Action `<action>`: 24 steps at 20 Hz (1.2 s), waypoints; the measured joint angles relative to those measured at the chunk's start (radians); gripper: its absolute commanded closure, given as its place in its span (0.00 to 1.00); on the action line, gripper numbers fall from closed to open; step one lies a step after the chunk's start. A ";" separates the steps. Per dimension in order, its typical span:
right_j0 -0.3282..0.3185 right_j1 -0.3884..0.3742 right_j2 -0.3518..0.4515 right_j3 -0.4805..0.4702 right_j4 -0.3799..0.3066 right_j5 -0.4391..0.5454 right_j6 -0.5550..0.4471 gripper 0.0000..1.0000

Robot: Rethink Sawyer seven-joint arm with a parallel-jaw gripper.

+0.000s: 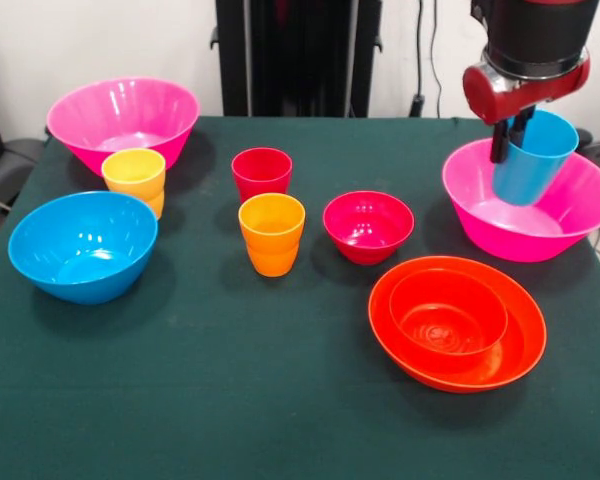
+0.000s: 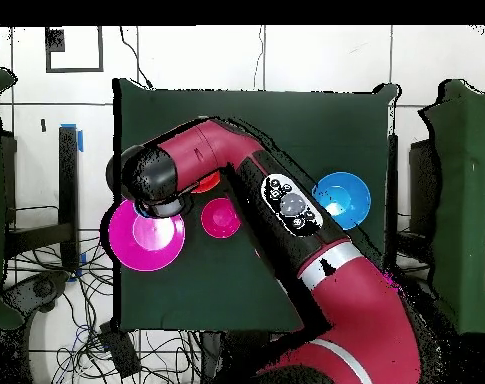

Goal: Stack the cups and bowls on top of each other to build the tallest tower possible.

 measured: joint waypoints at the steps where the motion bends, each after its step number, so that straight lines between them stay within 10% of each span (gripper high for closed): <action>1: 0.000 -0.006 0.000 0.000 -0.002 -0.003 0.000 1.00; 14: -0.048 -0.094 -0.001 0.037 -0.021 -0.027 0.000 1.00; 24: 0.029 -0.052 -0.117 0.013 -0.203 -0.065 0.000 1.00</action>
